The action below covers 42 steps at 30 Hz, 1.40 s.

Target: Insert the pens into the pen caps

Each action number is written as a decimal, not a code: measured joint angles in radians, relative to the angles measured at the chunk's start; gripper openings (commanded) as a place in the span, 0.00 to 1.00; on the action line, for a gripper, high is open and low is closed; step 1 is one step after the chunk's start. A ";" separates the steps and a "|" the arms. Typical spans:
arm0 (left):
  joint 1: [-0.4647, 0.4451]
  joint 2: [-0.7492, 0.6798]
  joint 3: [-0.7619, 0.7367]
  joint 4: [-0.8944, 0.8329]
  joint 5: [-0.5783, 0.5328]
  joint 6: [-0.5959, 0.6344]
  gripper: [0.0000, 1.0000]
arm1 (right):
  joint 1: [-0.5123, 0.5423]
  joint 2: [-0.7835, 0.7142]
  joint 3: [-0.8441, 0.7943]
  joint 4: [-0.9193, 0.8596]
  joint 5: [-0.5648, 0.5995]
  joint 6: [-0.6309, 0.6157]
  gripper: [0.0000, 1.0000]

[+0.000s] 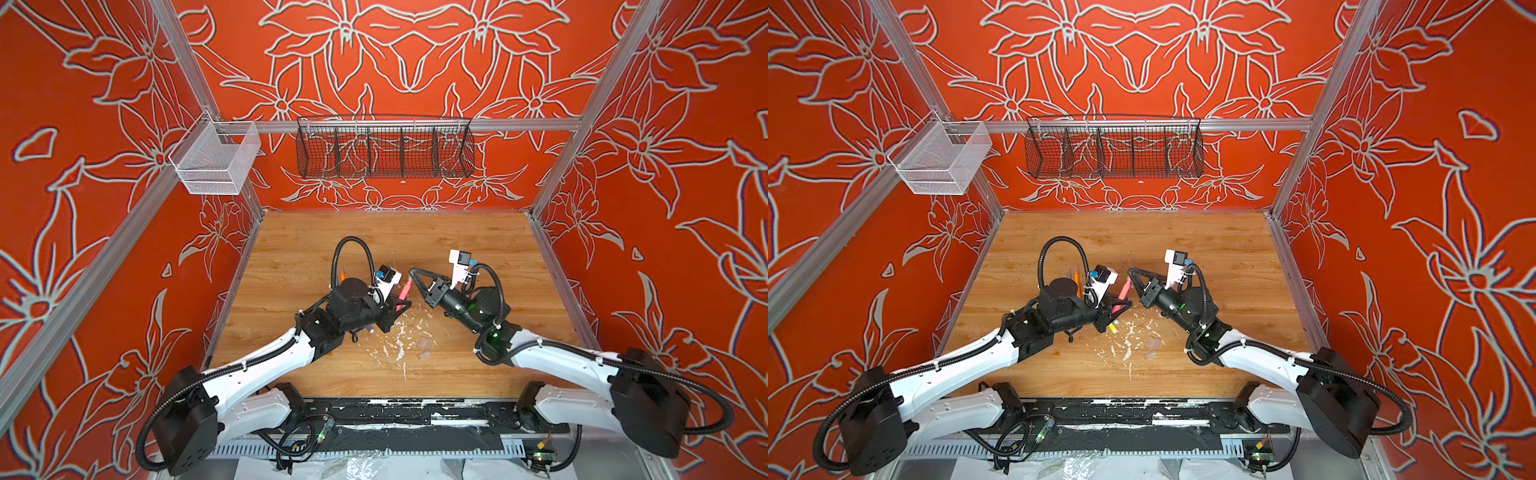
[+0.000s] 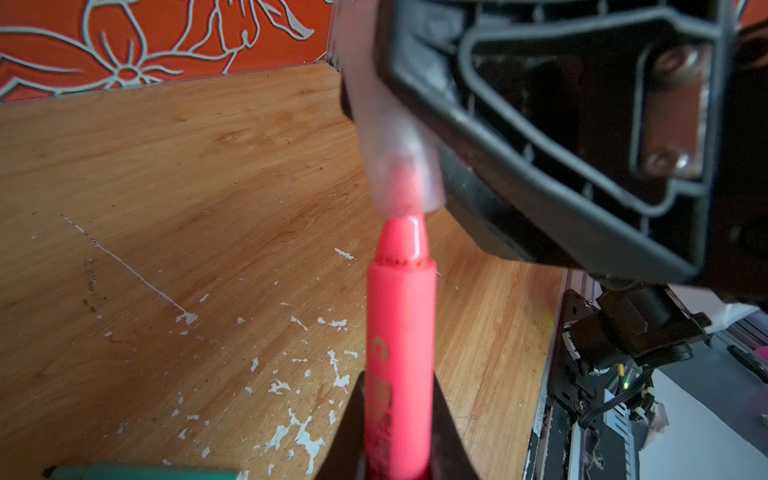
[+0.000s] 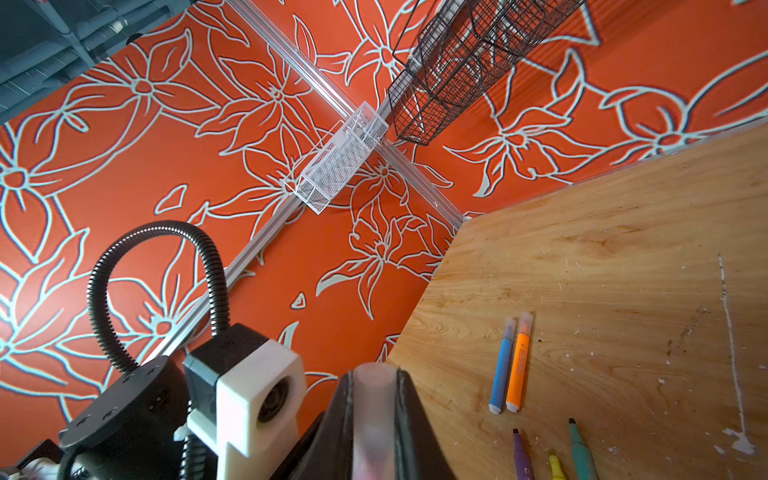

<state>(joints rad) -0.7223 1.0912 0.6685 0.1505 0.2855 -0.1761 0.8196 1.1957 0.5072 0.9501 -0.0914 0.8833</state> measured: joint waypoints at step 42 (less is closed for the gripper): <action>-0.009 -0.036 -0.046 0.053 0.056 0.016 0.00 | 0.227 -0.331 0.084 -0.531 0.385 -0.132 0.59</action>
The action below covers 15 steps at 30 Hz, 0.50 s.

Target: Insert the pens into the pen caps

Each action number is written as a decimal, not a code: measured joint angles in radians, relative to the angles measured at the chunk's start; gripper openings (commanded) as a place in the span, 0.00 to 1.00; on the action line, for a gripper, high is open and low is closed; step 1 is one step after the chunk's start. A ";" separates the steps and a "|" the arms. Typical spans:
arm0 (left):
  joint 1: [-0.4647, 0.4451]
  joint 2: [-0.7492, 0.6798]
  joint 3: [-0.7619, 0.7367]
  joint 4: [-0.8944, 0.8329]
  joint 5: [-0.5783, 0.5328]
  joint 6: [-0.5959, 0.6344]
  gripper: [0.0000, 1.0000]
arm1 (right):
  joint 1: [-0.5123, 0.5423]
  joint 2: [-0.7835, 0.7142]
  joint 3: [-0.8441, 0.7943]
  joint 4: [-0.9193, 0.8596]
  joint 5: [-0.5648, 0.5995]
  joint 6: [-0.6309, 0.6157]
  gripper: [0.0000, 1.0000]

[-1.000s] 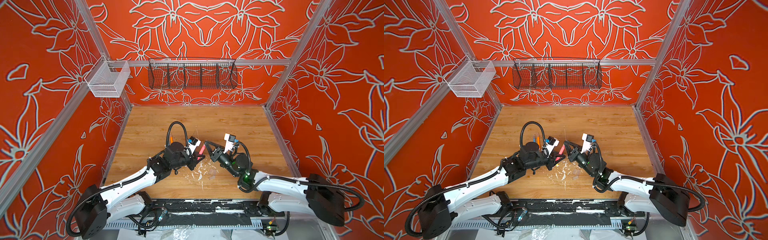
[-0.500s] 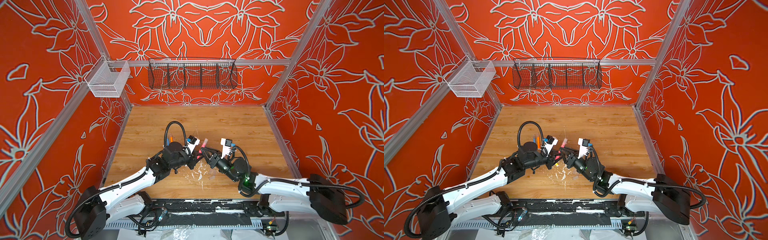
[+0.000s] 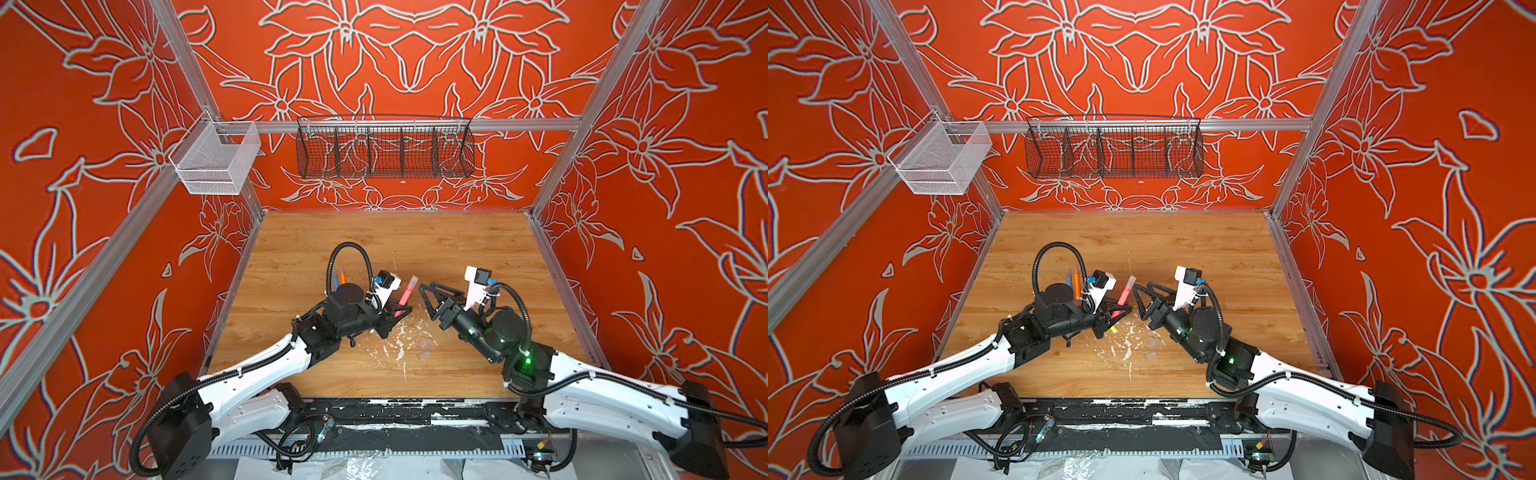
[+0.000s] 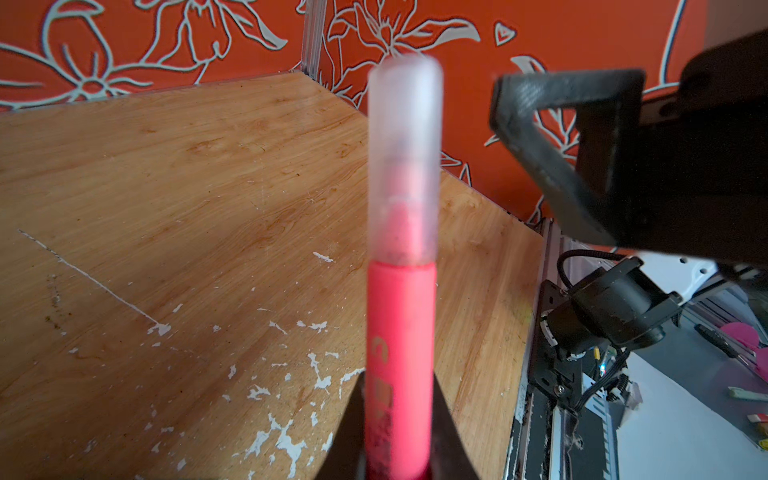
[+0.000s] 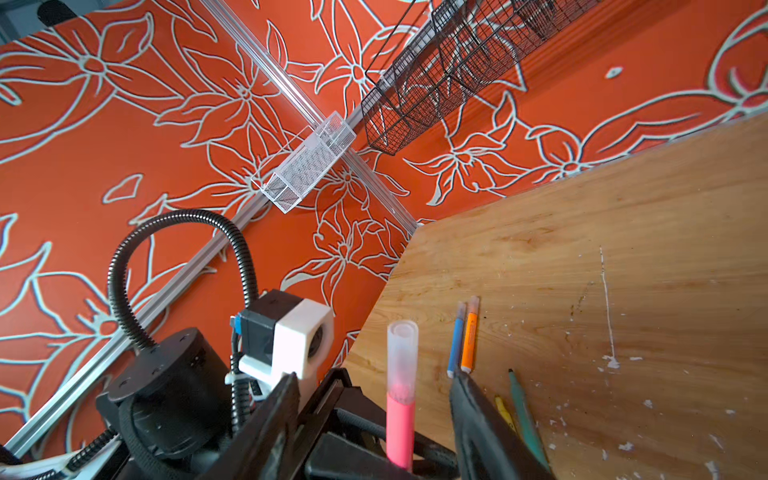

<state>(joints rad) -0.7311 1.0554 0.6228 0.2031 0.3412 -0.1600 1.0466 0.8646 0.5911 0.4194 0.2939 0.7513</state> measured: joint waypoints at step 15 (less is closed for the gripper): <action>0.001 -0.011 -0.003 -0.001 0.016 0.007 0.00 | -0.119 0.229 0.167 -0.142 -0.184 0.031 0.27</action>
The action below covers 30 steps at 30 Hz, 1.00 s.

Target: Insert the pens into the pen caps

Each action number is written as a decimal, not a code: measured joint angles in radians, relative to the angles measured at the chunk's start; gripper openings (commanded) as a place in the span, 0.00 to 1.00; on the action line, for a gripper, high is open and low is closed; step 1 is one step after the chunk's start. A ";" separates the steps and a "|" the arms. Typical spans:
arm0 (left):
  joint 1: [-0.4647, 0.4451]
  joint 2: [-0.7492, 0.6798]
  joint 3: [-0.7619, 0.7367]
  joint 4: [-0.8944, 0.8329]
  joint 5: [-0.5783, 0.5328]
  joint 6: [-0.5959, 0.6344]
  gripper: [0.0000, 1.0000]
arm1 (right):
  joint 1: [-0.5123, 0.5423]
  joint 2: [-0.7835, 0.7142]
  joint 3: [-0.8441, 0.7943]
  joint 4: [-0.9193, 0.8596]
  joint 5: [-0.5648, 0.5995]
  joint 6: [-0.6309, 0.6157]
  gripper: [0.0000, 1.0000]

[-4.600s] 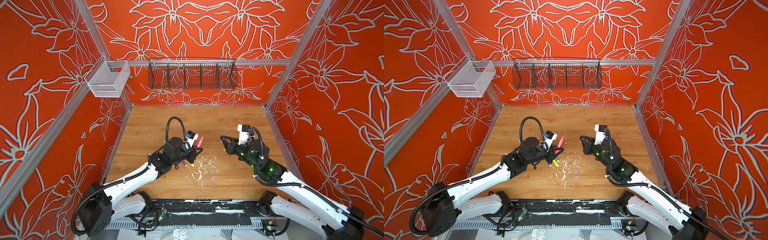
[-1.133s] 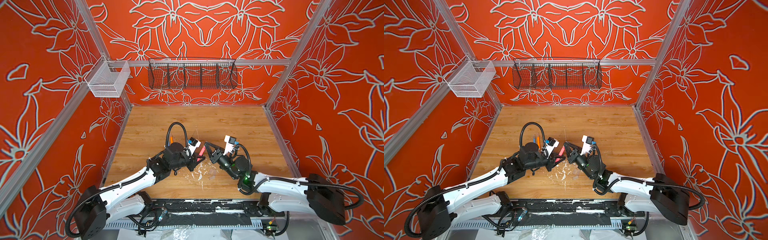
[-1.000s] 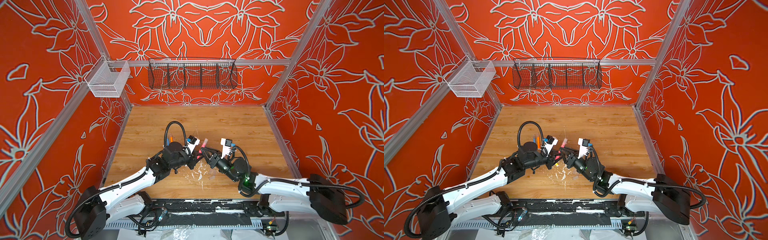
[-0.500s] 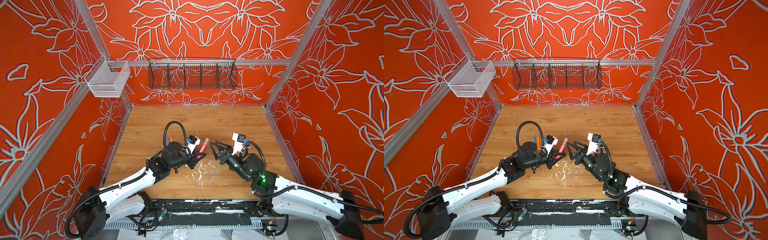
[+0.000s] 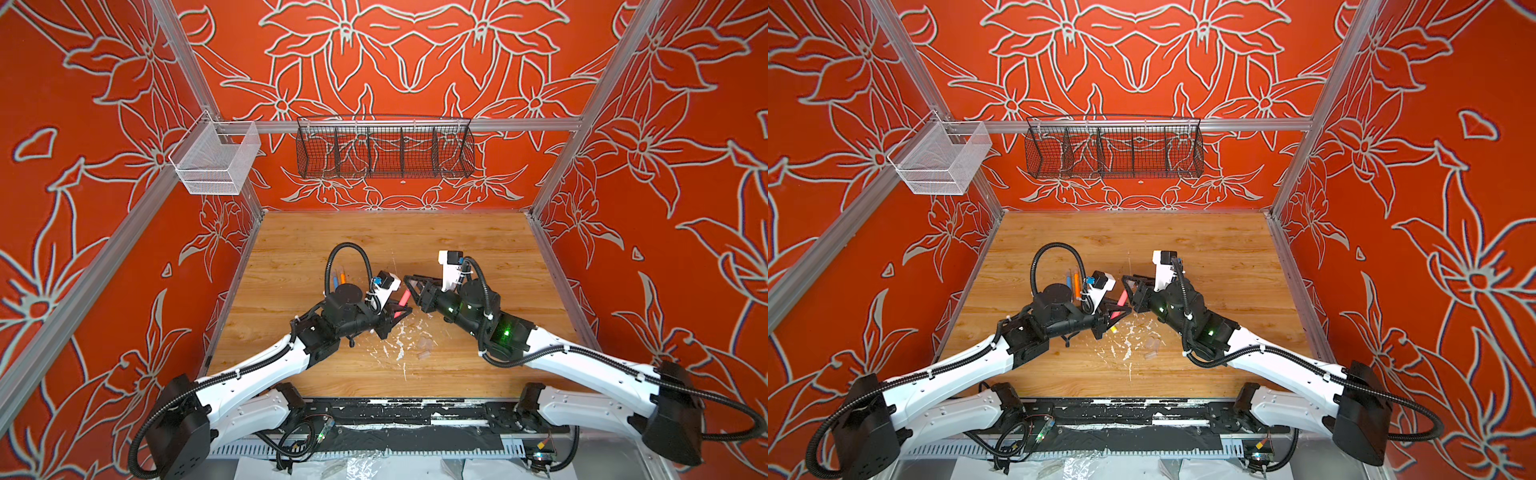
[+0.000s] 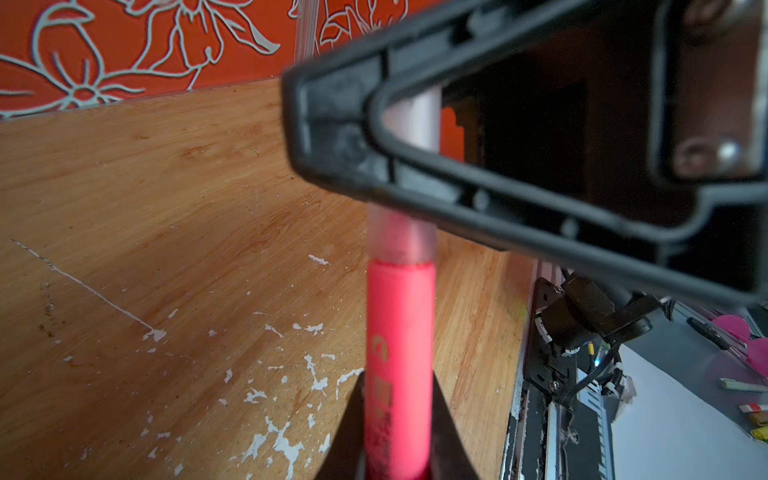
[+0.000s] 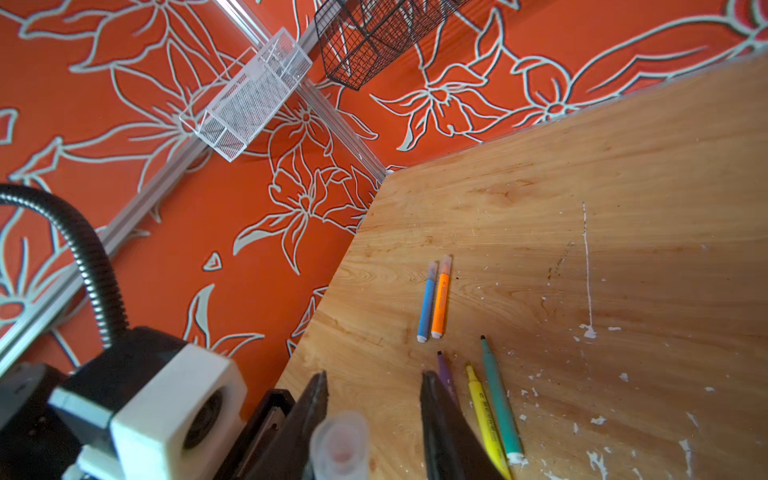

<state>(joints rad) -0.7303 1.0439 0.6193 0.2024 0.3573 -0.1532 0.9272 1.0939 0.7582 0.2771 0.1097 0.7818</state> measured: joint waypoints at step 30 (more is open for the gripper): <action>0.103 0.129 0.323 -0.303 0.094 0.019 0.00 | 0.014 0.080 -0.039 0.362 0.109 0.024 0.00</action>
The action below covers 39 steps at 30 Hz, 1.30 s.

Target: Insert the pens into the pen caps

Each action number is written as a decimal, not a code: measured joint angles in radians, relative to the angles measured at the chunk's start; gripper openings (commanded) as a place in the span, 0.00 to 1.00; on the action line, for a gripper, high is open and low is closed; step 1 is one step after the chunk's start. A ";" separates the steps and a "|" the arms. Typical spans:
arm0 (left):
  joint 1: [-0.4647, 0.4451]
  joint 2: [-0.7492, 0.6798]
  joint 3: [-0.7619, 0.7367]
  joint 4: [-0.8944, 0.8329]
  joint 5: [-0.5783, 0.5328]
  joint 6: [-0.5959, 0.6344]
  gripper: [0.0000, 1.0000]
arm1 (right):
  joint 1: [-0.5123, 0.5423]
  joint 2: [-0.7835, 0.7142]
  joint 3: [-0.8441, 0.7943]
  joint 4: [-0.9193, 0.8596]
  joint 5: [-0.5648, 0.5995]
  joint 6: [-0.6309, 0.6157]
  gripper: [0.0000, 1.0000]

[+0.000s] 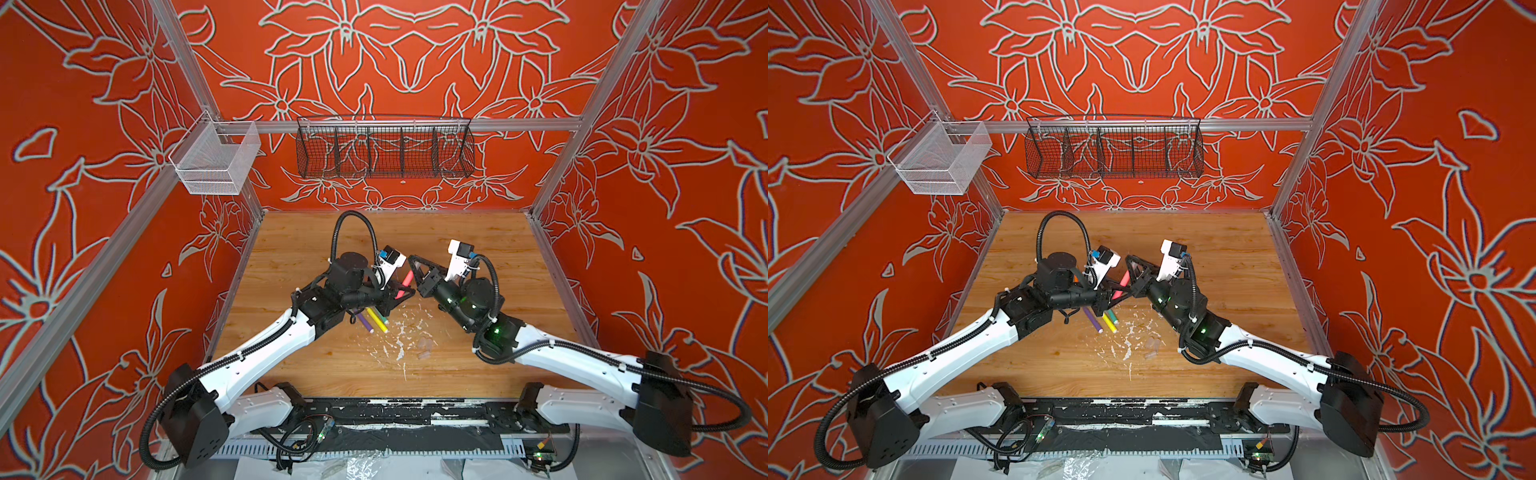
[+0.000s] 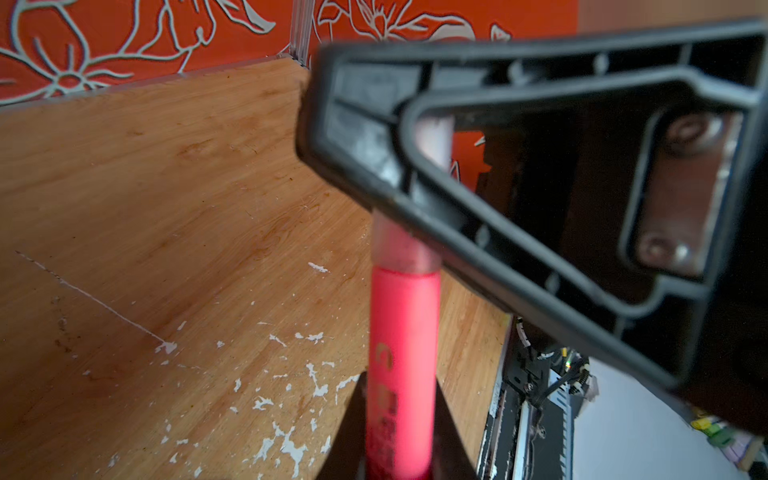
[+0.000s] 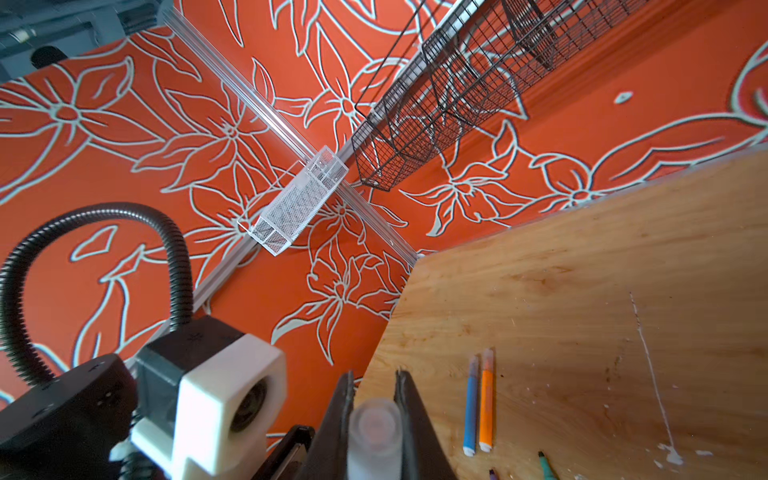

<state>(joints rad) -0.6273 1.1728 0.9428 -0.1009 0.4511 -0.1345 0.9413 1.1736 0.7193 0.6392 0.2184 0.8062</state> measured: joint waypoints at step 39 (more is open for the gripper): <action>0.137 0.033 -0.178 -0.071 -0.516 -0.307 0.00 | -0.365 -0.282 -0.046 -0.768 0.213 -0.314 0.65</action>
<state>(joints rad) -0.4904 1.2060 0.7647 -0.1719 -0.0650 -0.4412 0.5758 0.8913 0.6731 -0.1287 0.4313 0.4927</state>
